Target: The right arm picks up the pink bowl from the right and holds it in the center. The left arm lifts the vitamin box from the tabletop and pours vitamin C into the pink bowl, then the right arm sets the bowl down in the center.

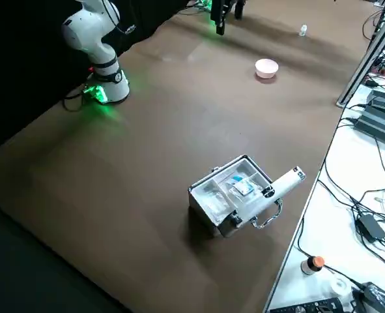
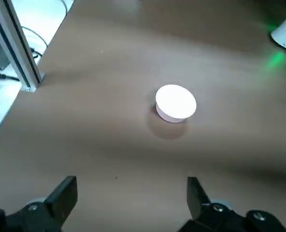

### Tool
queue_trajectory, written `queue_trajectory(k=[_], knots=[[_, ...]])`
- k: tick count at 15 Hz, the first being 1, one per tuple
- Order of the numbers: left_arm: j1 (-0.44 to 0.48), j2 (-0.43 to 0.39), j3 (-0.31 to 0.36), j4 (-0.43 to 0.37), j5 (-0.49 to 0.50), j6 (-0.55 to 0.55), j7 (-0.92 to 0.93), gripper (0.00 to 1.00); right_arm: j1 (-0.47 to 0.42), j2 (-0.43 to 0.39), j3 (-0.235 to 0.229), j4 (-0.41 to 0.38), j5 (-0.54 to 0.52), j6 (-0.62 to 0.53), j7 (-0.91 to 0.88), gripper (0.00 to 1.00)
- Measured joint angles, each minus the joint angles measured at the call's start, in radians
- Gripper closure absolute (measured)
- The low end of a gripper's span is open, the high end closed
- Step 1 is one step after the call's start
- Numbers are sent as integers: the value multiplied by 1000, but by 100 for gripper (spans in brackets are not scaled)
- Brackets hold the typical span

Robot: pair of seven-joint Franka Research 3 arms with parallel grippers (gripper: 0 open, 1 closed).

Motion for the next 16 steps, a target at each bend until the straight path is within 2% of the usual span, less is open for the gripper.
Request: queue_trajectory(k=[7,13,14,16], knots=[[-92,-62,1,2,127,63,-365,0,0,0,5,0,-4,19,0,1],[-94,-105,6,3,207,65,-821,0,0,0,5,0,-5,22,0,1],[-94,-114,7,3,260,64,-923,0,0,0,5,0,-5,22,0,1],[-93,-122,9,3,316,64,-997,0,0,0,5,0,-5,22,0,1]])
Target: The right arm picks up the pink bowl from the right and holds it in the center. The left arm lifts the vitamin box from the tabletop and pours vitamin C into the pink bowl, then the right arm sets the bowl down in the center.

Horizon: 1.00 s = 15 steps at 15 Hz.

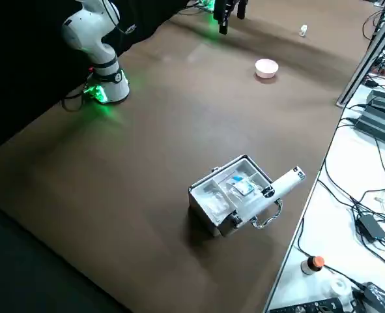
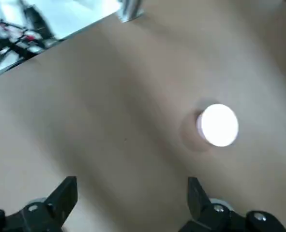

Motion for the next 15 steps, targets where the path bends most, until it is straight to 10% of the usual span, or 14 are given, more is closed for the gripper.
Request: queue_trajectory(k=[15], knots=[[18,-184,60,1,301,-224,-727,0,0,0,0,0,-3,2,0,1]])
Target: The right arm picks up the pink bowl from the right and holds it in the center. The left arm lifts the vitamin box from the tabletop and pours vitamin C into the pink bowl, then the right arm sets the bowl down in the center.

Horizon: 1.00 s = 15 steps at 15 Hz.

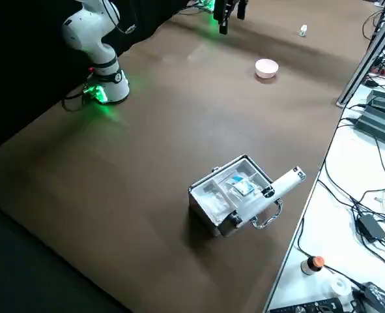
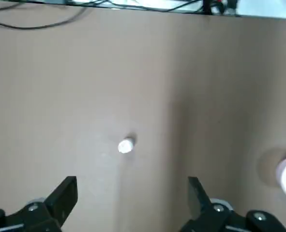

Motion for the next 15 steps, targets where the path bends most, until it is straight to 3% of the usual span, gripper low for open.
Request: queue_trajectory(k=[6,8,15], knots=[[34,-68,16,1,38,-45,53,0,0,0,0,0,-1,0,0,1],[81,-69,16,1,38,-45,118,0,0,0,1,0,-1,0,0,1],[82,-69,16,-1,37,-45,122,0,0,0,1,0,-1,-2,0,1]])
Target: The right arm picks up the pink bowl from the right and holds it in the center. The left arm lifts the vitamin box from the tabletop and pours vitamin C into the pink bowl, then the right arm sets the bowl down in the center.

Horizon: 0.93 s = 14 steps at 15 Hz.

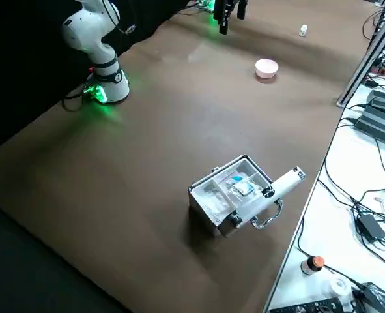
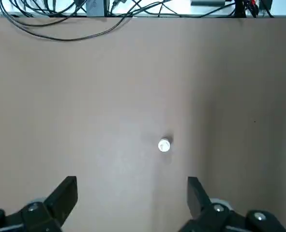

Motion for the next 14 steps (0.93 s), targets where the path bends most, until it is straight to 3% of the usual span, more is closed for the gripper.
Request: queue_trajectory(k=[6,7,11,14], knots=[[-7,-15,18,2,-15,-18,3,0,0,0,0,0,0,-1,0,1],[-33,-30,64,2,-55,-25,6,0,0,0,0,0,0,-2,0,1],[-255,-119,360,-26,-183,-43,88,0,0,0,1,-1,0,-4,0,1],[-283,-190,393,-101,-192,-33,100,0,0,0,1,-1,0,-4,0,1]])
